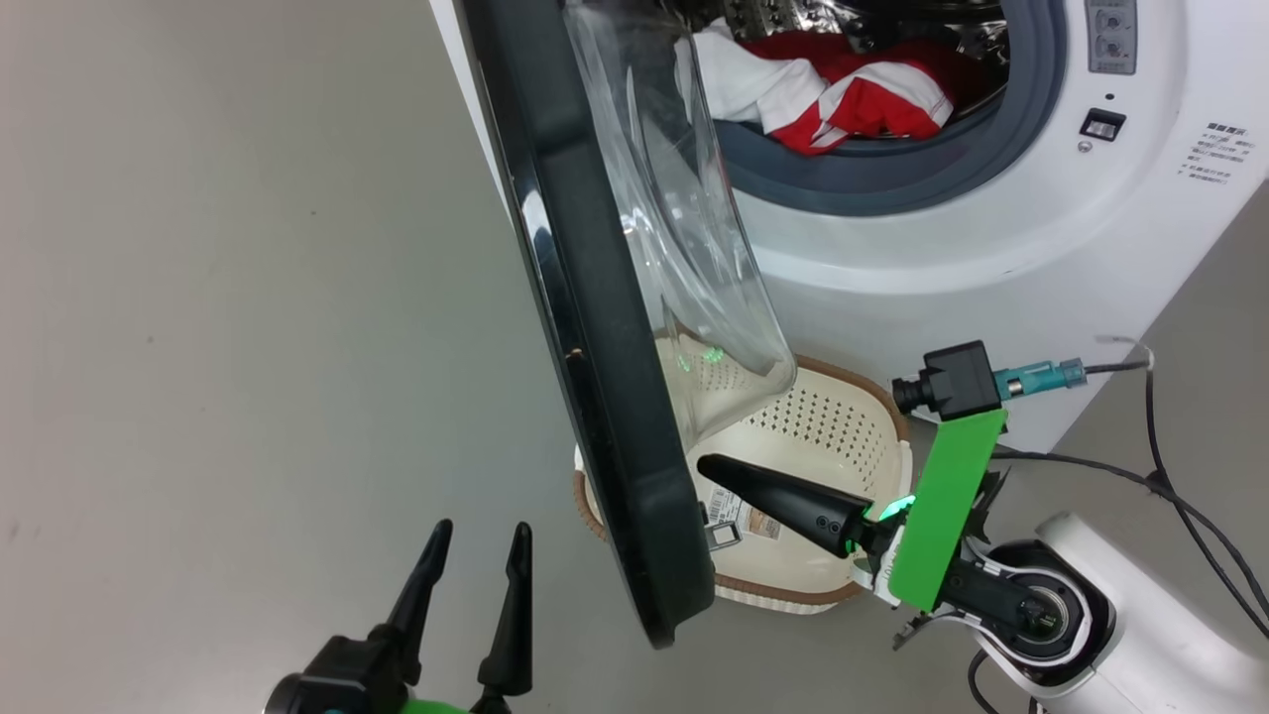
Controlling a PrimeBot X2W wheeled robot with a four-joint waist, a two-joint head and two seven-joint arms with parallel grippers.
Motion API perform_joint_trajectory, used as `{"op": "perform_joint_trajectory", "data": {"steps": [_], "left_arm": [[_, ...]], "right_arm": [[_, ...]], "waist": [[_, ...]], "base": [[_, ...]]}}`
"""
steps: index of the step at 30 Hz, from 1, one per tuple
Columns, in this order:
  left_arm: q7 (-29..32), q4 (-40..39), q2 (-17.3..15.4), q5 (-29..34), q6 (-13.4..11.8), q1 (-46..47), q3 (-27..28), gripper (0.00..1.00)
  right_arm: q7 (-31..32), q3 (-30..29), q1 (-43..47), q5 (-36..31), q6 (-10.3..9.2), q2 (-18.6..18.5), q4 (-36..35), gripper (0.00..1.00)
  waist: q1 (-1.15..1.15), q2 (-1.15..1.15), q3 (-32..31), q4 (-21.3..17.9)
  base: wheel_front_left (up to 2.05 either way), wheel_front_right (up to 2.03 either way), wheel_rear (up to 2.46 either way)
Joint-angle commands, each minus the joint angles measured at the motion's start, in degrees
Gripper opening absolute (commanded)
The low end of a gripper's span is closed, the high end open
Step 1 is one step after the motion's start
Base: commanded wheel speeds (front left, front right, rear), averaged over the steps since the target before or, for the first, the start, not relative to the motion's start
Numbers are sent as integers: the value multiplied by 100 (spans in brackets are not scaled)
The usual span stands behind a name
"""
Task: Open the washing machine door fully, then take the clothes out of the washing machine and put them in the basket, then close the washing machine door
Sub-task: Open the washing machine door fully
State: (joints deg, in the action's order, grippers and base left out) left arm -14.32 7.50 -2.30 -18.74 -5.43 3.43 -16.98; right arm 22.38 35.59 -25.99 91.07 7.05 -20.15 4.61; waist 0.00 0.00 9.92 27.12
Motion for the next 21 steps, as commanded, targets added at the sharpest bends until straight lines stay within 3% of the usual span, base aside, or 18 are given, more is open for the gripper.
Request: {"op": "perform_joint_trajectory", "data": {"steps": [1, 2, 3, 21], "left_arm": [[-68, -108, -57, 36, 45, 44, 210, 100], [-68, -96, -57, 40, 54, 47, 223, 100], [-68, -85, -57, 42, 63, 49, 240, 100], [-68, 140, -57, 170, 308, -11, 664, 100]], "right_arm": [[-76, -32, 66, -111, 44, 15, -123, 79], [-115, -51, 85, -123, 44, 10, -117, 99], [-160, -72, 108, -136, 44, 1, -112, 100], [-1698, -250, 1040, -503, 44, -491, 456, 100]], "waist": [[0, 0, -23, -16], [0, 0, -36, -24], [0, 0, -50, -30], [0, 0, -266, -481]], "base": [[0, 0, 0], [0, 0, 0], [0, 0, 0], [0, 0, 0]]}}
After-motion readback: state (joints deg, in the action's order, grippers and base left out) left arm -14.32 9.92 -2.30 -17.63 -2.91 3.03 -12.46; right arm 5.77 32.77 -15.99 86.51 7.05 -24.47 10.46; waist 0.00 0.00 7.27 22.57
